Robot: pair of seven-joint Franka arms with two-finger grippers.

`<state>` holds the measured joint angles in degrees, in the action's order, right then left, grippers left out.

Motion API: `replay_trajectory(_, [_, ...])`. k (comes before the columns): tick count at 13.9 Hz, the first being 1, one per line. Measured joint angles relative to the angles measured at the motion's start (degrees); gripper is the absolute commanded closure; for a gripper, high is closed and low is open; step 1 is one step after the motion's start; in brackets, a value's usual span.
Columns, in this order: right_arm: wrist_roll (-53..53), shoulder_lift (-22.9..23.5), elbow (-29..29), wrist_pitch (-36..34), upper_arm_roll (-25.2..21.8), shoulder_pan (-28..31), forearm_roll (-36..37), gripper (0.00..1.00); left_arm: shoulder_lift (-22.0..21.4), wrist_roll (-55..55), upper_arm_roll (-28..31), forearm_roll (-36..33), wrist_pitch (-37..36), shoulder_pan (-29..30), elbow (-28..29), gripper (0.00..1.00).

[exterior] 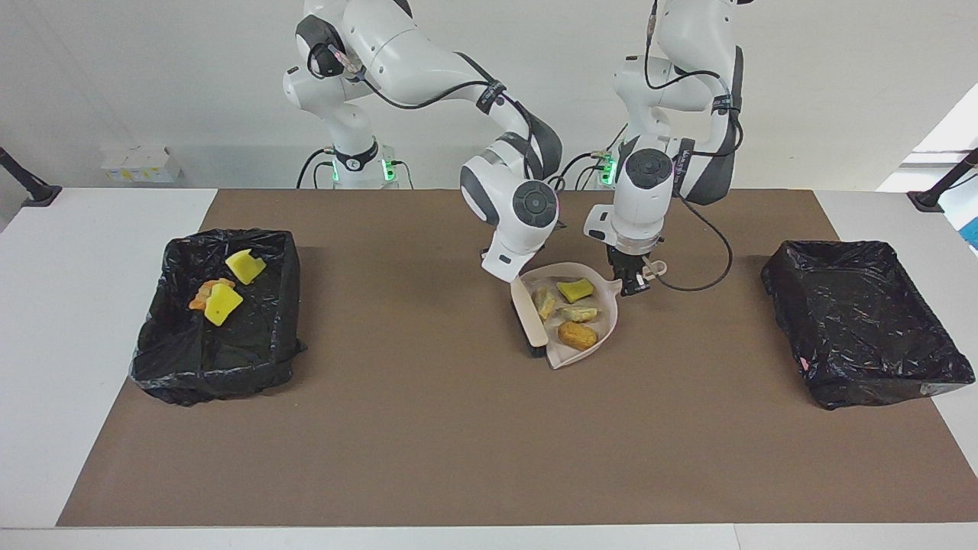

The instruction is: Sweep and dump trash in bin

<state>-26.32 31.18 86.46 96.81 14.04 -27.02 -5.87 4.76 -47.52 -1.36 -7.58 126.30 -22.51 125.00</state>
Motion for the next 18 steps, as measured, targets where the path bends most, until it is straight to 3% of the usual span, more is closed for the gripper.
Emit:
replay_trajectory(5, [-7.4,-2.6,1.7,-0.4,0.3,0.3,-0.3,1.00,0.2,-10.5,0.1,0.0,1.4,3.5,-0.1,1.00])
replay_trajectory(12, [-9.4,-8.1,2.9,-5.8,0.2,3.2,-0.7,1.00,0.8,-19.9,0.2,1.4,1.6,10.1,-2.6,1.00])
replay_trajectory(14, [-11.9,-9.4,5.5,-4.5,0.4,2.2,-1.5,1.00,0.7,-23.9,0.3,3.3,-0.7,13.5,-5.6,1.00])
replay_trajectory(18, [-15.8,-11.9,14.8,5.7,0.7,-5.6,-6.7,1.00,0.5,-31.9,0.5,6.1,-10.3,23.4,-14.1,1.00])
